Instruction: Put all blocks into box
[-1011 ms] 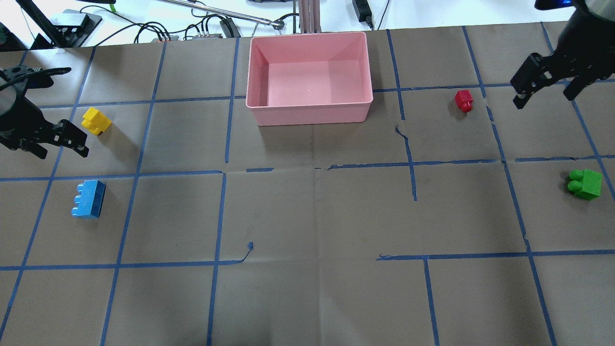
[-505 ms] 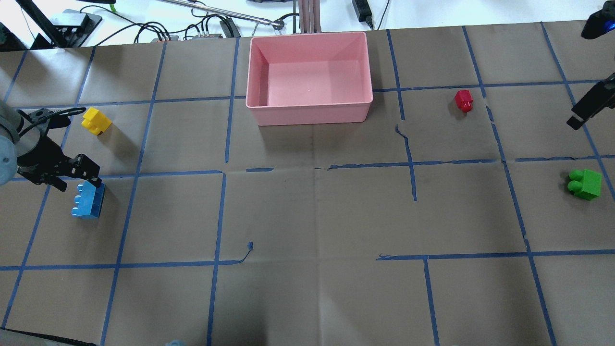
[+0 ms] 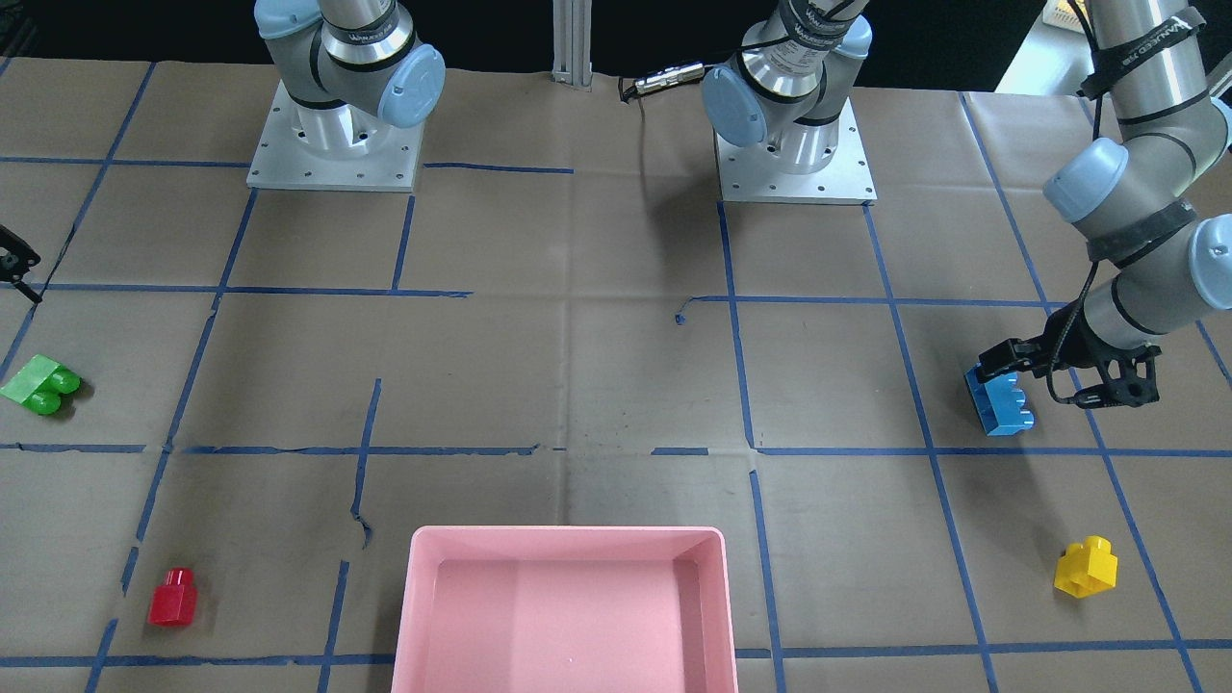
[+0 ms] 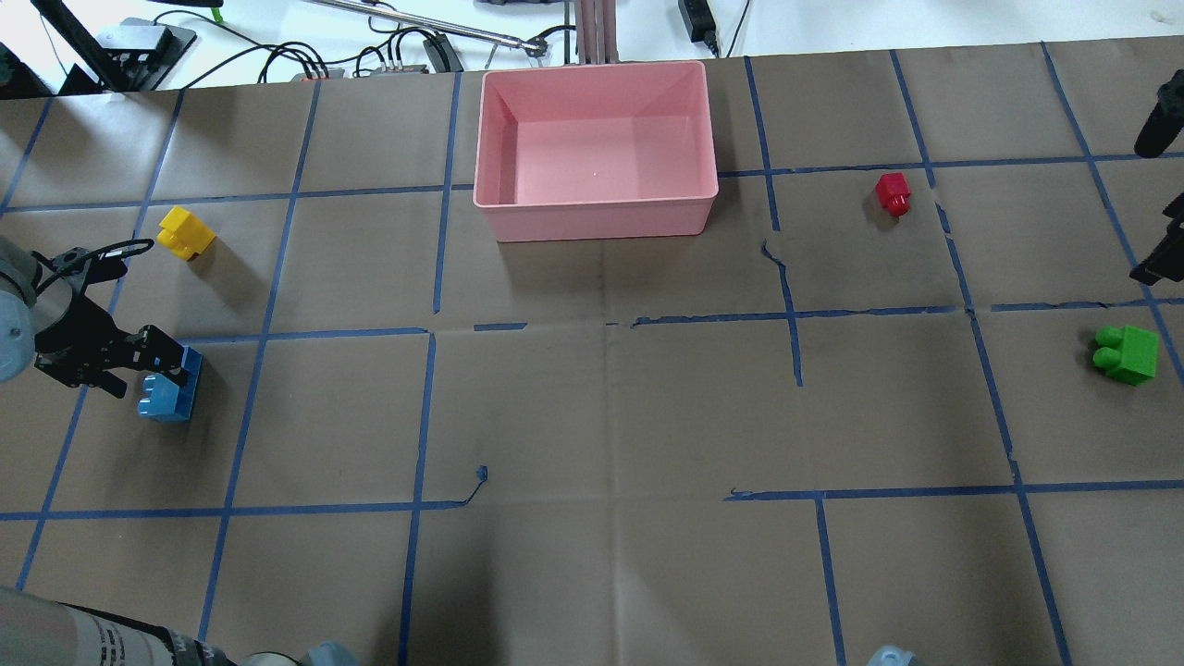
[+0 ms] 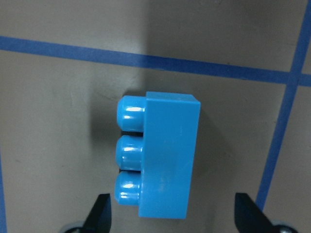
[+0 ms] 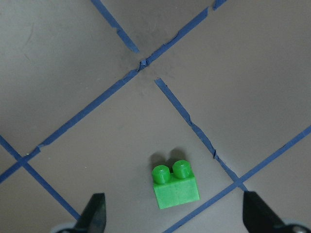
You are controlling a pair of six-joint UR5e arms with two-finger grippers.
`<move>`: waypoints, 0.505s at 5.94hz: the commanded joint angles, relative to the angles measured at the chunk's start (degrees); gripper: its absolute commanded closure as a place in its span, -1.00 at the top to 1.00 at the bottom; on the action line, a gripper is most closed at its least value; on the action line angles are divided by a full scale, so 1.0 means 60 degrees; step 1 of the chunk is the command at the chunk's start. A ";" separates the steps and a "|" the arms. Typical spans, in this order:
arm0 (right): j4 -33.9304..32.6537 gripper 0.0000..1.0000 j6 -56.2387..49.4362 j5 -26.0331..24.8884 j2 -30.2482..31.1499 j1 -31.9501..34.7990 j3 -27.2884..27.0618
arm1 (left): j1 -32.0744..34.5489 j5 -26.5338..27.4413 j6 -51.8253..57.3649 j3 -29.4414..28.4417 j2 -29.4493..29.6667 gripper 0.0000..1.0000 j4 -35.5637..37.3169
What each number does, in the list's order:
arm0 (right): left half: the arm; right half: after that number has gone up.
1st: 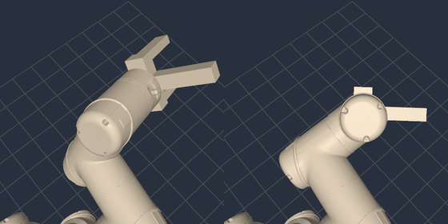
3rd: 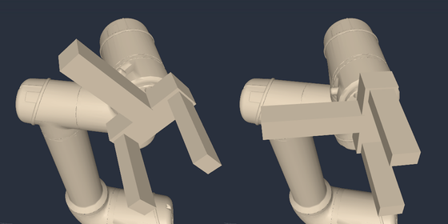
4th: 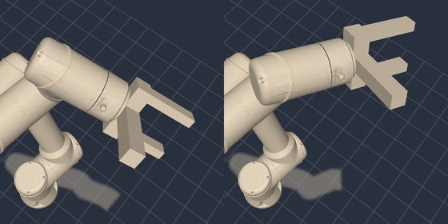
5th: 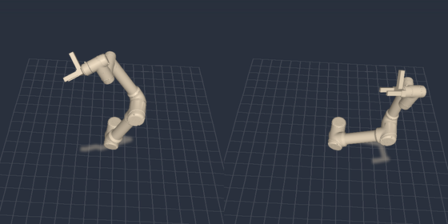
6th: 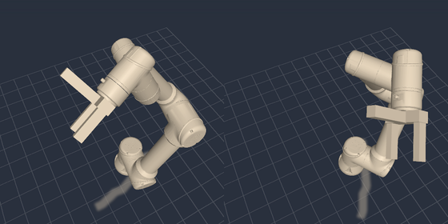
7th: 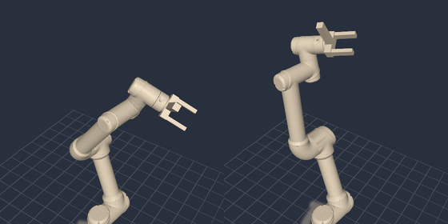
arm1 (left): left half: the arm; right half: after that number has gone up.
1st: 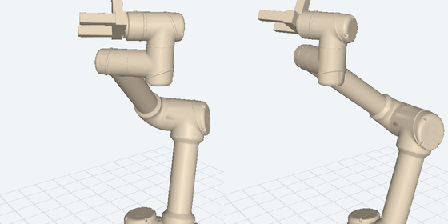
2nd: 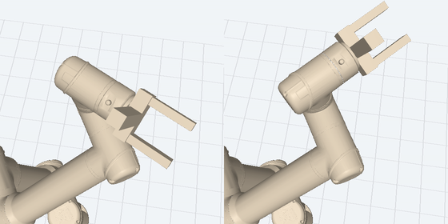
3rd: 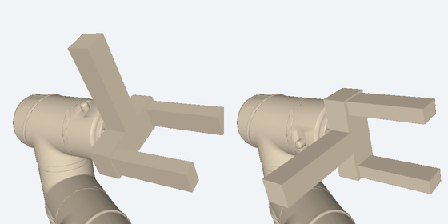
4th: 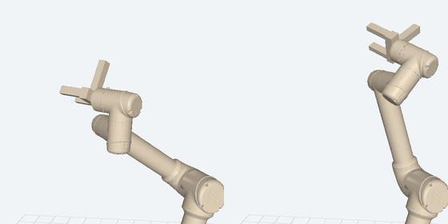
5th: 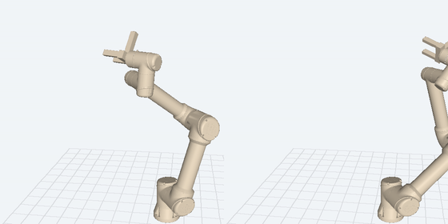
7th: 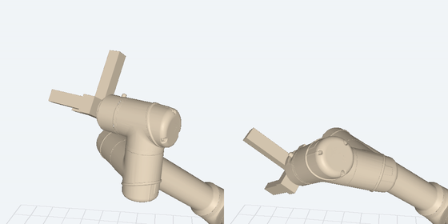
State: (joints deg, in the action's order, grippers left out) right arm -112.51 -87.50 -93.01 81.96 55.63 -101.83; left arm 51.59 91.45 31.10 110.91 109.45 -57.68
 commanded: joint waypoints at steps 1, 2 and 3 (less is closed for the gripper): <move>-0.1893 0.99 -0.1017 0.0120 -0.0648 -0.0685 -0.0926 | -0.0015 0.0037 0.0017 0.0002 0.0390 0.81 0.0530; -0.2338 0.99 -0.1046 0.0483 -0.1320 -0.0732 -0.0929 | -0.0001 -0.0036 -0.0013 0.0017 0.0434 0.80 0.0531; -0.2995 0.99 -0.1032 0.0516 -0.1964 -0.0776 -0.0944 | 0.0000 -0.0036 -0.0027 0.0017 0.0478 0.80 0.0531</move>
State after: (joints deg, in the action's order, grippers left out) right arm -126.70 -93.56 -90.57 73.97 51.38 -107.23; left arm 51.56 91.33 31.04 110.98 112.01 -54.57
